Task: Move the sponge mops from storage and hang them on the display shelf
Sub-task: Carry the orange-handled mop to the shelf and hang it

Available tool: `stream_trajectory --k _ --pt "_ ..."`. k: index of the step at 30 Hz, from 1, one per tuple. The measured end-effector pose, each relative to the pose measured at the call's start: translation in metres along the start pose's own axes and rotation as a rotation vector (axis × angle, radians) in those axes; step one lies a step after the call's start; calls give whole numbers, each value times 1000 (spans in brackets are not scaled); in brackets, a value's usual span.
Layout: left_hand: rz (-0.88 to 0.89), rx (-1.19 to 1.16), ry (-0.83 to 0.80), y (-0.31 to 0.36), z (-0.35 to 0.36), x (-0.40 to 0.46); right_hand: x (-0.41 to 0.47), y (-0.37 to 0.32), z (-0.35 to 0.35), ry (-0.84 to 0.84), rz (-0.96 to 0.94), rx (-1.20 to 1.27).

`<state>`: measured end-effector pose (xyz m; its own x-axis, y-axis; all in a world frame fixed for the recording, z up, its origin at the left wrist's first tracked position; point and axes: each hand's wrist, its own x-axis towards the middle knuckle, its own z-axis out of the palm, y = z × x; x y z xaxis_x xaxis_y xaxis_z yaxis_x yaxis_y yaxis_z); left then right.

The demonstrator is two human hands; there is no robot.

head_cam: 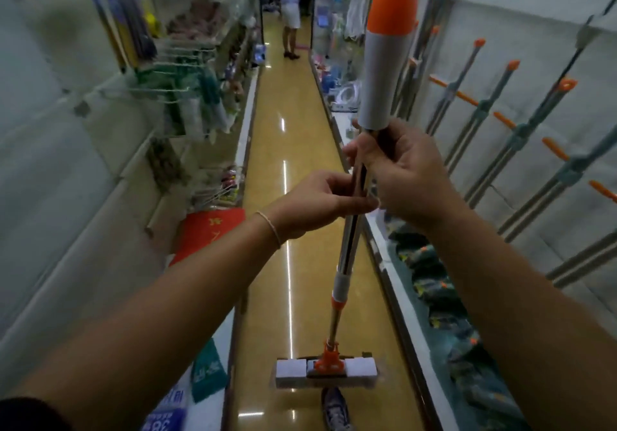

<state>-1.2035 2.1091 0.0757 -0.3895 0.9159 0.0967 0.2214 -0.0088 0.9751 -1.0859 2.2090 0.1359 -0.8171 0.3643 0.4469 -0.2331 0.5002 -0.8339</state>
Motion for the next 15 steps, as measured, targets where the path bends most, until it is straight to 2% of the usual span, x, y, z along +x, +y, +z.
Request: stream_trajectory --k 9,15 --pt "-98 -11 471 -10 -92 49 151 44 44 -335 -117 231" --pt "-114 22 759 -9 -139 26 200 44 96 -566 -278 342"
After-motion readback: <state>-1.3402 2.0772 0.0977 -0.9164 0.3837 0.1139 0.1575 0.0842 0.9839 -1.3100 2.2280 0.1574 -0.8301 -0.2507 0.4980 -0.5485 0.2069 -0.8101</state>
